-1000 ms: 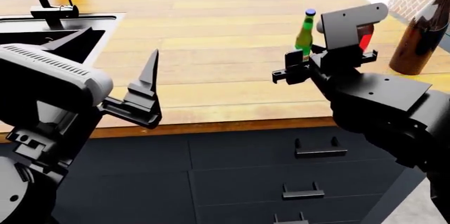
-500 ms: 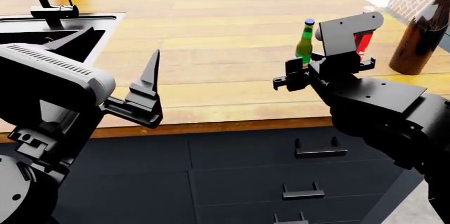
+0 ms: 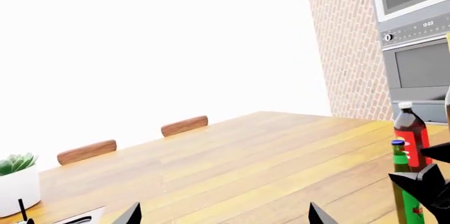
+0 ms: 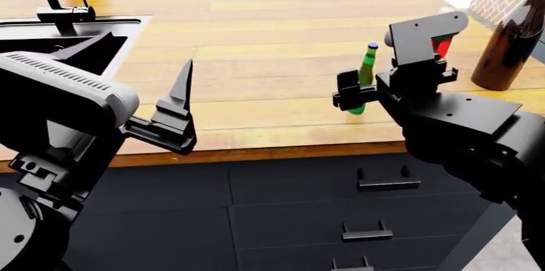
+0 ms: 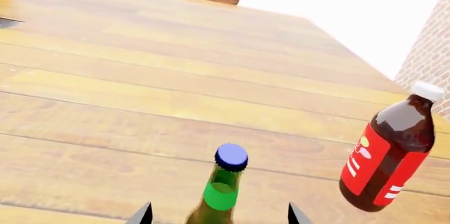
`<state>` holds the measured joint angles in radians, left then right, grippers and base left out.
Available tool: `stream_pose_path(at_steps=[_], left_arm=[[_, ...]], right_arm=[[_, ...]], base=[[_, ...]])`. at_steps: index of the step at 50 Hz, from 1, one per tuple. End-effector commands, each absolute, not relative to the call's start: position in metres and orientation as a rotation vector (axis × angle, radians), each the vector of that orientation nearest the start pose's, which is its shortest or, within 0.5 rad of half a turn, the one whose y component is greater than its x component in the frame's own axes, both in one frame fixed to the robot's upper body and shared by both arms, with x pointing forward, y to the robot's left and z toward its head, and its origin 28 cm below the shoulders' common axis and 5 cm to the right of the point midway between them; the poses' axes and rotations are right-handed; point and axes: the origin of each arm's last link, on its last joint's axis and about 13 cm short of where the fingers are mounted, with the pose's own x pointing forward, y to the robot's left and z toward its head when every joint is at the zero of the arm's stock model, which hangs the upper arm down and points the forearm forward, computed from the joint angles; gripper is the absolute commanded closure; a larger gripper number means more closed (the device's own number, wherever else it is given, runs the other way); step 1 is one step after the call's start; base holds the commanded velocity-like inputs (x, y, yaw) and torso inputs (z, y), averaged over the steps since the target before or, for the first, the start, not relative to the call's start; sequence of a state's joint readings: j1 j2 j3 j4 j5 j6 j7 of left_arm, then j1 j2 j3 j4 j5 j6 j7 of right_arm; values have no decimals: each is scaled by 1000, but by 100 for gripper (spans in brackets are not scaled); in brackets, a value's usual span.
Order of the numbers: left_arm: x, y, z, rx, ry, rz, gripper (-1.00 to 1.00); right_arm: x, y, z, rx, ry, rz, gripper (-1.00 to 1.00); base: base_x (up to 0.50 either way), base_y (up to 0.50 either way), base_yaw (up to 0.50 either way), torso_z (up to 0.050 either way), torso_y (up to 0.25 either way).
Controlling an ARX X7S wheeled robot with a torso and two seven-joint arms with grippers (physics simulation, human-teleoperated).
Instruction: Move the drinks to the dining counter.
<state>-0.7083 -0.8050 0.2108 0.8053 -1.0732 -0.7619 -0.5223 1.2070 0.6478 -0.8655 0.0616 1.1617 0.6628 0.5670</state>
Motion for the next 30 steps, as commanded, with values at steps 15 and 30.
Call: stream_pose_path(at_steps=[15,30], left_arm=[[205,243,253,181,-315,-275,-100],[204,242,259,184,-326,-282,-100]], right_arm=[[329,-129,243,-171,130,66,-100],[287,-132,305,-187,-50,43,-100]], base=[[0,0,0,0,0],[0,0,0,0,1]])
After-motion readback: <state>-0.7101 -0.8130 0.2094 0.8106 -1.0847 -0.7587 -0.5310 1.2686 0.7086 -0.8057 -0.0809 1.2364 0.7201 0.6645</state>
